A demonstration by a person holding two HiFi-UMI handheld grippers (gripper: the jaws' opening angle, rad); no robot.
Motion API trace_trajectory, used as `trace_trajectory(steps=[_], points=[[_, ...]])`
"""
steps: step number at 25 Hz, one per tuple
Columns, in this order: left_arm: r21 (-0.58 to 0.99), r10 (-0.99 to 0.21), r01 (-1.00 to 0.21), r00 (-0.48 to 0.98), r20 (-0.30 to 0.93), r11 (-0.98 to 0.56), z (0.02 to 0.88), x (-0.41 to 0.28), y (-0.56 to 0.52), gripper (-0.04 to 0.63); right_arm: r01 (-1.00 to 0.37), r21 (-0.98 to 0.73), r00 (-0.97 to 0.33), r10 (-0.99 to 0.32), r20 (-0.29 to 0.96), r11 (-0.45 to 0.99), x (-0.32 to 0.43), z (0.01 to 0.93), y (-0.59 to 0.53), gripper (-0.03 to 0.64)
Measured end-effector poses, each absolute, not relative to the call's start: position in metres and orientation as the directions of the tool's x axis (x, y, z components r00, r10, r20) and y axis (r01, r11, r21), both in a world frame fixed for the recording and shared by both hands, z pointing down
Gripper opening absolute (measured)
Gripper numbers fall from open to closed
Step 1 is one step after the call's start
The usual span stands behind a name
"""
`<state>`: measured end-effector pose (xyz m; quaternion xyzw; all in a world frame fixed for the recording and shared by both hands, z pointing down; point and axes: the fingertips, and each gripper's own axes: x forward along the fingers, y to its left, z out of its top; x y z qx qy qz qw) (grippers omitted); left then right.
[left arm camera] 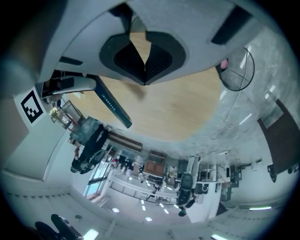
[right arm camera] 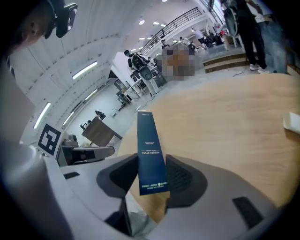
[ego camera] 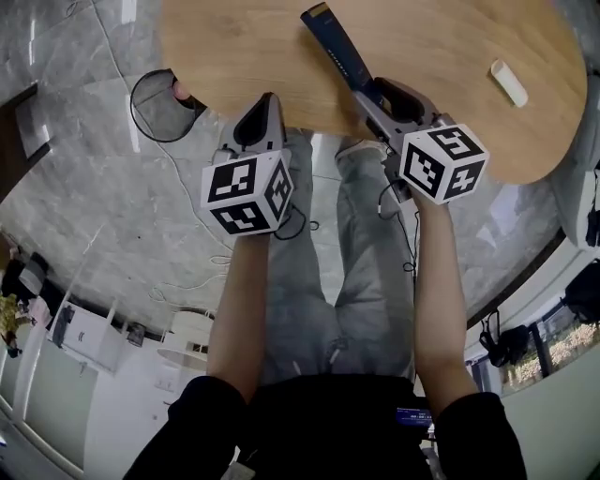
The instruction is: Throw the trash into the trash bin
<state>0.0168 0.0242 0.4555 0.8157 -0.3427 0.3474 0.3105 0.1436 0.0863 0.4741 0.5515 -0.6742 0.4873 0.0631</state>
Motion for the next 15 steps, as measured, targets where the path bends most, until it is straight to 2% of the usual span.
trace_trajectory(steps=[6,10,15], points=[[0.268,-0.441,-0.869,0.451,0.776,-0.417,0.453,-0.088,-0.017,0.006,-0.803,-0.593,-0.502,-0.612,0.612,0.066,0.049,0.468,0.019,0.178],[0.260,-0.491,-0.907,0.401,0.774,-0.330,0.448,-0.132,-0.032,0.006,-0.791,-0.592,-0.564,-0.559,0.608,0.155,0.006,0.464,-0.010,0.179],[0.246,-0.559,-0.955,0.298,0.774,-0.168,0.454,-0.222,-0.054,0.006,-0.742,-0.597,-0.666,-0.441,0.601,0.306,-0.090,0.473,-0.054,0.178]])
